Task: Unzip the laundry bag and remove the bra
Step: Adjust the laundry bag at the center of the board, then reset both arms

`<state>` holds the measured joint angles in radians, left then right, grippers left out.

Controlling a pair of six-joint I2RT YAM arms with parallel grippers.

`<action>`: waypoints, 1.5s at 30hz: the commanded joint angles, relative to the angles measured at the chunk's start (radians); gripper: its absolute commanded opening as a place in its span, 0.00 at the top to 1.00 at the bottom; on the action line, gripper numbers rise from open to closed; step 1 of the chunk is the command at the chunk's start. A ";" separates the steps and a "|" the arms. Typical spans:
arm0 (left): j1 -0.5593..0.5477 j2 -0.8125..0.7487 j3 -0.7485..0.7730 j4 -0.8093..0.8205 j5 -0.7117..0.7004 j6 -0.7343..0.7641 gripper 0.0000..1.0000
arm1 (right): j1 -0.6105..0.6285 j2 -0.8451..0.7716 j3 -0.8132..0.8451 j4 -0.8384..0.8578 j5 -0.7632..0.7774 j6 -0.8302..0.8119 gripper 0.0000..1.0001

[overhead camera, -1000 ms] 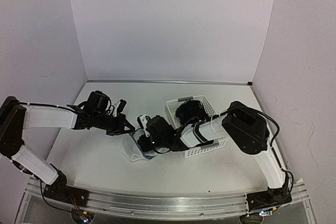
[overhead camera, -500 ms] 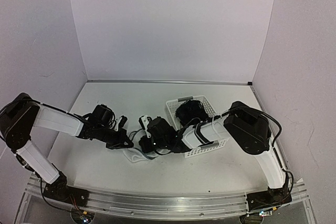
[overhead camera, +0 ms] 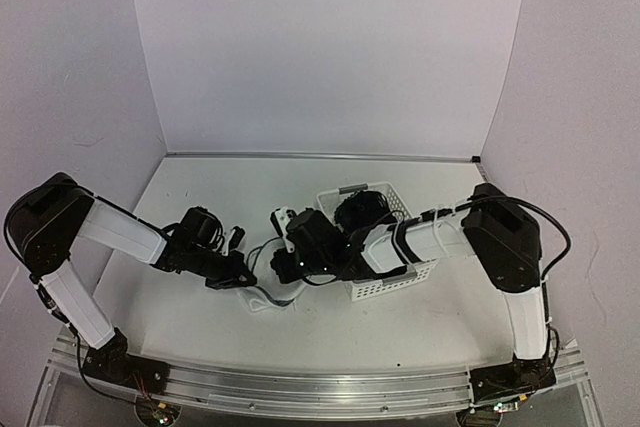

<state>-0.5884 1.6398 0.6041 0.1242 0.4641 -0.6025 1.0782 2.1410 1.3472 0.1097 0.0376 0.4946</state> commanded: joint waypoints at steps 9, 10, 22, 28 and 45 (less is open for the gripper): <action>0.002 0.006 0.138 0.023 -0.017 0.002 1.00 | -0.109 -0.377 -0.163 -0.038 0.014 -0.062 0.50; 0.003 0.003 0.156 0.023 -0.014 0.005 1.00 | -0.120 -0.417 -0.184 -0.039 0.032 -0.076 0.46; 0.051 0.031 0.405 -0.007 0.032 0.037 0.66 | -0.381 -0.723 -0.417 -0.043 0.038 -0.143 0.15; 0.058 -0.002 0.543 -0.132 -0.053 0.086 0.38 | -0.448 -0.889 -0.531 -0.052 0.172 -0.197 0.02; 0.075 -0.363 0.589 -0.457 -0.609 0.239 0.01 | -0.473 -1.155 -0.654 -0.311 0.652 0.000 0.02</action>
<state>-0.5167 1.4071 1.2152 -0.2974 0.0177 -0.4183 0.6064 1.0134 0.6842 -0.0978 0.5392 0.3733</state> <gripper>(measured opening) 0.994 0.983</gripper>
